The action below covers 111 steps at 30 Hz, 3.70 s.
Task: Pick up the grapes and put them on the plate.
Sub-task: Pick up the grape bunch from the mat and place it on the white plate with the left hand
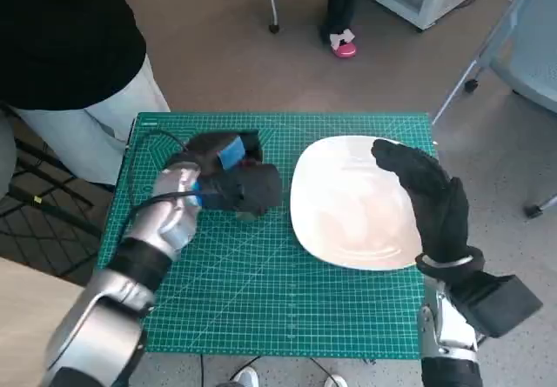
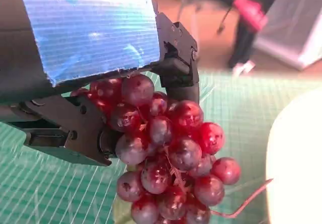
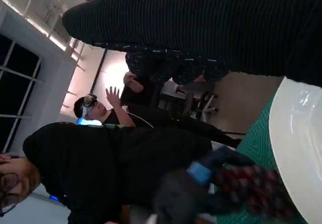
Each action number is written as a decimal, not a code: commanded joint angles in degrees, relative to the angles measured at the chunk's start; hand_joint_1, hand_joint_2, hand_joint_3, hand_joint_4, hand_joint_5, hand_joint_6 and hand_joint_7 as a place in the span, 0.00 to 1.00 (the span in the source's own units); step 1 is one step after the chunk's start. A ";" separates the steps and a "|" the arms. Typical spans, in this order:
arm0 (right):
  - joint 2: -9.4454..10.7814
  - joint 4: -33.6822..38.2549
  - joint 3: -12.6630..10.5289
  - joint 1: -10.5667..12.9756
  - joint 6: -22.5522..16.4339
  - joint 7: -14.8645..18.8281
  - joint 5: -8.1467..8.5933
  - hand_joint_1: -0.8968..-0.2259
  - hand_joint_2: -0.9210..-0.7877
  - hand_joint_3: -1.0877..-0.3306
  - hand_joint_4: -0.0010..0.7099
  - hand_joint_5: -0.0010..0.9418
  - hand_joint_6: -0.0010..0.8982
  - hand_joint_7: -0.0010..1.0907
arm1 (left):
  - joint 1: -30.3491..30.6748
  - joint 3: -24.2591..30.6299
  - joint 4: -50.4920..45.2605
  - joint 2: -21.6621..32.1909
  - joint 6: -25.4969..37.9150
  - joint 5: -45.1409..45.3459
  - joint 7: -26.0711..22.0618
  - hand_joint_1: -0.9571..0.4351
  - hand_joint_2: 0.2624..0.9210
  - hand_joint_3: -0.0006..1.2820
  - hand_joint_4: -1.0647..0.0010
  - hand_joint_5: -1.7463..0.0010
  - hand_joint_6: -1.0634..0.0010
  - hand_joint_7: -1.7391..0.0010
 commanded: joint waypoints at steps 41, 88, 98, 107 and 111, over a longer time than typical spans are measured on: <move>0.35 0.63 -0.47 0.67 0.40 0.30 0.29 0.43 0.00 0.26 0.51 0.00 0.00 0.43 | 5.62 4.60 -33.73 2.43 6.10 4.70 -6.11 0.69 1.00 0.19 0.56 0.20 0.58 0.23; -1.35 -5.94 -5.44 8.43 -1.91 -6.20 -1.73 0.43 0.00 0.32 0.55 0.00 0.16 0.22 | -12.73 -1.31 -8.41 -14.10 -8.65 2.34 -4.87 0.69 1.00 0.18 0.56 0.20 0.56 0.22; -1.19 -6.21 -5.36 9.06 -2.15 -7.63 -2.15 0.42 0.00 0.34 0.56 0.00 0.19 0.18 | -14.67 -1.59 -3.35 -15.96 -8.50 2.00 -4.70 0.69 1.00 0.14 0.50 0.22 0.50 0.29; -1.00 -5.99 -5.09 8.90 -1.97 -7.75 -1.98 0.42 0.00 0.34 0.56 0.00 0.20 0.17 | -14.84 -0.54 2.41 -17.46 -9.39 -1.55 -7.08 0.77 0.88 0.17 0.63 0.48 0.60 0.88; -0.87 -5.77 -4.86 8.71 -1.85 -7.58 -1.76 0.42 0.00 0.34 0.56 0.00 0.20 0.17 | -14.91 -0.73 5.87 -17.22 -12.38 -2.65 -7.18 0.52 0.89 0.07 0.87 0.86 0.74 0.97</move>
